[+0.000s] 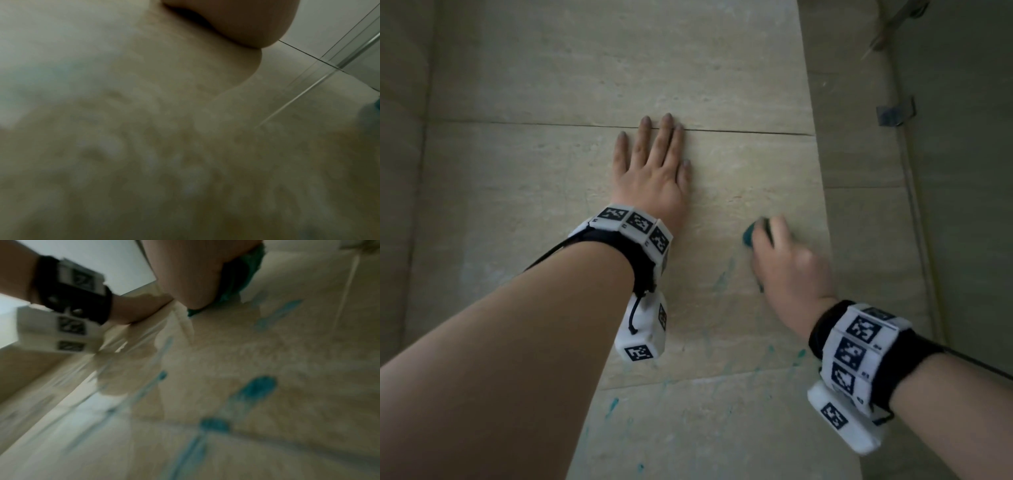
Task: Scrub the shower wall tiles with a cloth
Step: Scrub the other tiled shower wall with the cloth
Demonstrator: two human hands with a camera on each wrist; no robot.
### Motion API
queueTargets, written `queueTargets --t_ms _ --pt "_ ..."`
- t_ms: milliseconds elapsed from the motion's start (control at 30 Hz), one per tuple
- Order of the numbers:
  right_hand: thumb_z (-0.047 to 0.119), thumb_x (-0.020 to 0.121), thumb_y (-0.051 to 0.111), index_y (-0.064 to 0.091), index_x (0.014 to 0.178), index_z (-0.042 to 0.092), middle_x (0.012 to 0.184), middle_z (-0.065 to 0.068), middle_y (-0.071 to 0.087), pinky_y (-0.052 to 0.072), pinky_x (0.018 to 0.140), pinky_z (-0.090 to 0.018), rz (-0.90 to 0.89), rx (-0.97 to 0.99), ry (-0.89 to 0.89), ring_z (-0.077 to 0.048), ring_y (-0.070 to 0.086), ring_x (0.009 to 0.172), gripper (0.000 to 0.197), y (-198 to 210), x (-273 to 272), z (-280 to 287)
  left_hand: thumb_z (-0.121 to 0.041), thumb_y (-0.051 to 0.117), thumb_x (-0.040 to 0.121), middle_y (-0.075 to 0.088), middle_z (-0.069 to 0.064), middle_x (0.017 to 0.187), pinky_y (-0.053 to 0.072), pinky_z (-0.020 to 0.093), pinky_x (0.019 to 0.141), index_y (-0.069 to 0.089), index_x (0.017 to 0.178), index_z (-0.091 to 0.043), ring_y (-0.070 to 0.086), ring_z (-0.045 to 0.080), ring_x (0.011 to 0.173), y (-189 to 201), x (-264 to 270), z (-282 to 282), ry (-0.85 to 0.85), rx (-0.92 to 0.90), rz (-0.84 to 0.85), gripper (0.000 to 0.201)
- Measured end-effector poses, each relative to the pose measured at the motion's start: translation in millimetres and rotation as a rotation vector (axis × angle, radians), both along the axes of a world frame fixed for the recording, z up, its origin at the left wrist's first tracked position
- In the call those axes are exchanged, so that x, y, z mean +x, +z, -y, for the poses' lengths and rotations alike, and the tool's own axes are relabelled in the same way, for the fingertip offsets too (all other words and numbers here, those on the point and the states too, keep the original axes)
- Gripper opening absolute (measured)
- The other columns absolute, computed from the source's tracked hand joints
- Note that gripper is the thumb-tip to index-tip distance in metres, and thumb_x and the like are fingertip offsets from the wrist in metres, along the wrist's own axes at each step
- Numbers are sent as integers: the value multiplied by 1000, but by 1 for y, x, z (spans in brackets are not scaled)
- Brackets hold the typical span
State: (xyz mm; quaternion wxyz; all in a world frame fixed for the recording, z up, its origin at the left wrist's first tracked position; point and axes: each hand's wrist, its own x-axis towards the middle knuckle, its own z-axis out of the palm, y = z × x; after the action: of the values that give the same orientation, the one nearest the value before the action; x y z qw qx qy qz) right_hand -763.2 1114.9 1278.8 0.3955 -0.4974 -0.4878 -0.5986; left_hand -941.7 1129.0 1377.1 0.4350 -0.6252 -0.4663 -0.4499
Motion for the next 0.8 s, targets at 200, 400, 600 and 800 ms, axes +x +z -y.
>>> queueTargets --t_ms 200,400,600,800 --pt "11 89 59 56 113 0 111 -18 51 30 45 -28 -147 -257 72 -24 37 50 26 18 22 15 -37 9 103 -9 -8 161 -12 38 118 -4 154 -23 -13 15 147 0 0 0 5 2 -8 54" --pt "11 89 44 66 95 4 77 -8 61 28 35 -23 -24 -186 209 -16 33 41 24 -22 -11 6 -38 7 103 -10 -8 161 -14 38 117 -6 153 -23 -14 15 147 -1 0 0 12 -9 -12 54" --pt "11 79 69 67 100 -3 94 -15 62 31 36 -23 210 -164 228 -18 43 39 26 -17 7 12 -37 7 103 -11 -7 161 -13 39 118 -6 153 -23 -15 15 147 -2 0 3 7 -26 -13 54" --pt "24 98 42 53 115 5 125 -13 43 31 55 -31 -322 -150 321 -22 41 62 28 19 -4 13 -38 7 103 -11 -8 161 -14 39 117 -6 153 -23 -14 15 147 -1 1 2 6 -13 -16 54"
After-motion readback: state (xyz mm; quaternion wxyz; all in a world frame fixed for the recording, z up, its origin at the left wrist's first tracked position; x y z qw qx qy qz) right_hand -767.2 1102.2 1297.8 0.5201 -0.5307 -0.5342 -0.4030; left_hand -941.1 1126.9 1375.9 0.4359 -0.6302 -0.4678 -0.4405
